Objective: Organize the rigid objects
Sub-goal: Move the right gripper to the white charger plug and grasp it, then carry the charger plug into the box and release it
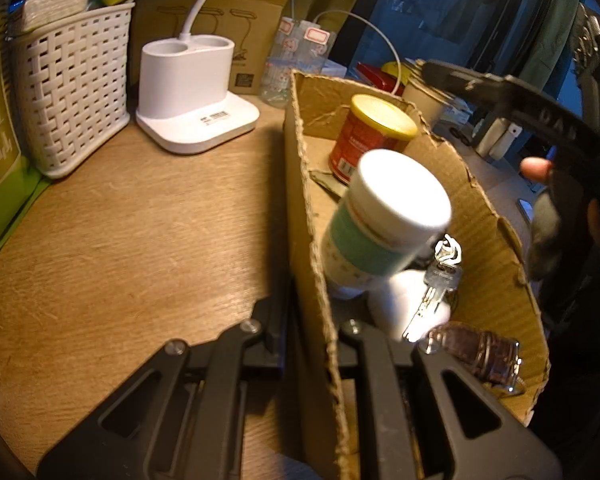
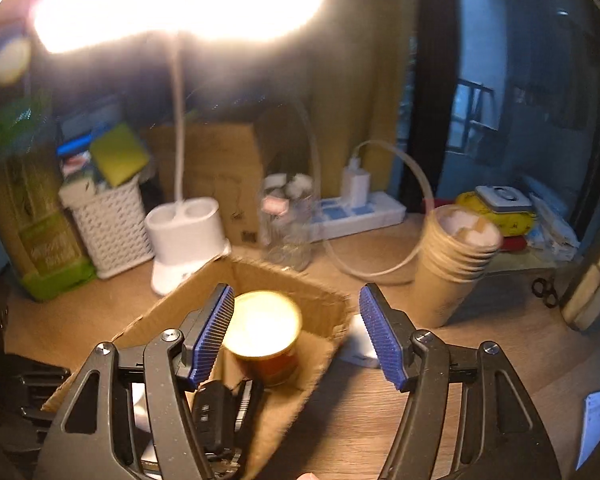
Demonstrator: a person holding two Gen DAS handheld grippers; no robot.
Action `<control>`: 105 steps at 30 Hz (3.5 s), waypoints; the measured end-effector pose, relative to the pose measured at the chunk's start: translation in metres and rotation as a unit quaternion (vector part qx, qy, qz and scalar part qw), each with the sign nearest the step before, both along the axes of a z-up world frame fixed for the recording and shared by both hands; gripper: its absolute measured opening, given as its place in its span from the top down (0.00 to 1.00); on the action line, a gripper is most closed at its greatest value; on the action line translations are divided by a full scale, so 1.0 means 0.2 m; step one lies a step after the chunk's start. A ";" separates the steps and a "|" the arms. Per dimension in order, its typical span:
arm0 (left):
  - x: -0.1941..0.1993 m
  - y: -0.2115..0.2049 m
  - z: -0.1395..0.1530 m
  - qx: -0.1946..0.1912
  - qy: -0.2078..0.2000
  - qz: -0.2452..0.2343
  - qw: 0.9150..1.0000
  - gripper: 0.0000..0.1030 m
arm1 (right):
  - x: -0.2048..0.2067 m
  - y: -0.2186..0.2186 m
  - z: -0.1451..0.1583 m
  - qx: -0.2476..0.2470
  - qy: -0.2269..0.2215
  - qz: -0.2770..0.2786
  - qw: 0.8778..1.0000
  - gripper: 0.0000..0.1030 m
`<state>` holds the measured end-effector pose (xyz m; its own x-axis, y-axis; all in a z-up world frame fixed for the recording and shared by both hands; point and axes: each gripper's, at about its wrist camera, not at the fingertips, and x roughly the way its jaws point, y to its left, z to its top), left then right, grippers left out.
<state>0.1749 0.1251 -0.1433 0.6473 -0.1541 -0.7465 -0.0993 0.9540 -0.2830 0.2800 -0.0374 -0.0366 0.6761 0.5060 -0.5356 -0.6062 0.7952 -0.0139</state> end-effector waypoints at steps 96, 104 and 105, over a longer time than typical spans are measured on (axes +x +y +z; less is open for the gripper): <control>0.00 0.02 0.00 -0.005 -0.001 0.004 1.000 0.89 | -0.12 -0.18 -0.06 -0.023 0.024 -0.044 0.998 0.64; 0.00 0.02 0.00 -0.005 -0.001 0.004 1.000 0.89 | -0.30 -0.14 0.02 -0.014 0.005 -0.026 1.000 0.64; 0.00 0.02 0.00 -0.005 -0.001 0.004 1.000 0.89 | -0.32 -0.14 0.02 -0.013 0.005 -0.024 1.000 0.64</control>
<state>0.1741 0.1284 -0.1430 0.6507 -0.1558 -0.7432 -0.1064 0.9504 -0.2924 0.2159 -0.0649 -0.0330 0.6935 0.4598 -0.5546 -0.5681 0.8225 -0.0285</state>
